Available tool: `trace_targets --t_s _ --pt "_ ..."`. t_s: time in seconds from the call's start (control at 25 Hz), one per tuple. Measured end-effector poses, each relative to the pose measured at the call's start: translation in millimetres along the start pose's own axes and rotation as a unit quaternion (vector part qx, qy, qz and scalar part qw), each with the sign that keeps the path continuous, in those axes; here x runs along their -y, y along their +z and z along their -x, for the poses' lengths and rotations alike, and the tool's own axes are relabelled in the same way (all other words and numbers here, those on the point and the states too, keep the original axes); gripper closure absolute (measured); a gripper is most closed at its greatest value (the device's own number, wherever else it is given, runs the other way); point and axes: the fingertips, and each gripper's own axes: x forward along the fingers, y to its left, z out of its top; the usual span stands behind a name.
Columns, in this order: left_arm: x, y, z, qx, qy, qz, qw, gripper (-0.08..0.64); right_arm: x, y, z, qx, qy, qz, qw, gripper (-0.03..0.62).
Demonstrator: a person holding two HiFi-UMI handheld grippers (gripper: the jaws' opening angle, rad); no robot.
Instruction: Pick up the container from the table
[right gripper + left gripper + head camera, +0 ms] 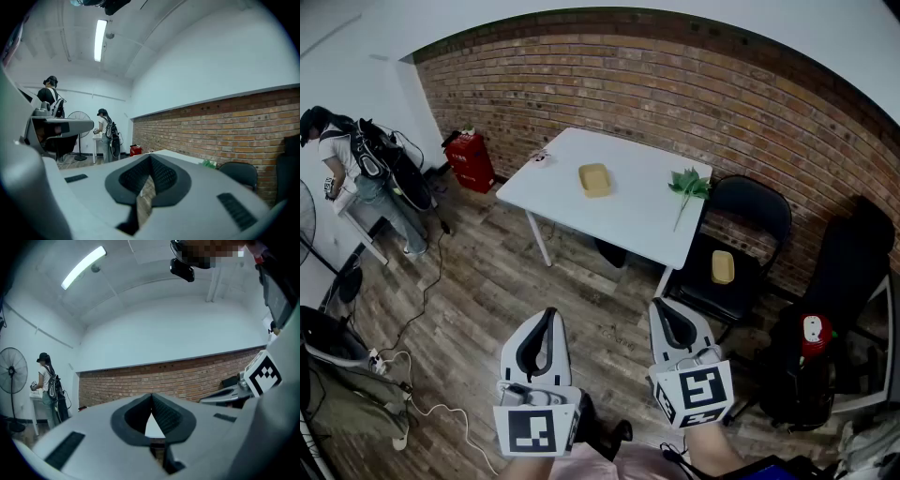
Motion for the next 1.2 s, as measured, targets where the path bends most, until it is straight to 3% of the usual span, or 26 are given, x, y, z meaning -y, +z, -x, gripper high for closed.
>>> trace_targets --t_s 0.36,0.4,0.44,0.88,1.2 --pt "-12 -6 -26 0.001 -0.012 0.008 0.9999 0.551 4 4 -23 0.016 0.004 -0.018 1.0 0.578" --pt "-15 -7 -30 0.001 -0.012 0.009 0.9999 0.551 2 4 -28 0.015 0.014 -0.025 0.999 0.452" --pt "-19 -8 -34 0.0 -0.013 0.011 0.9999 0.551 0 4 -34 0.015 0.02 -0.029 0.999 0.402" --pt "-83 -17 -104 0.011 -0.055 -0.021 0.9982 0.551 9 25 -115 0.026 -0.033 -0.014 0.999 0.411" --pt "-99 -34 -141 -0.004 -0.076 -0.012 0.997 0.551 16 23 -148 0.016 -0.049 -0.018 0.999 0.42"
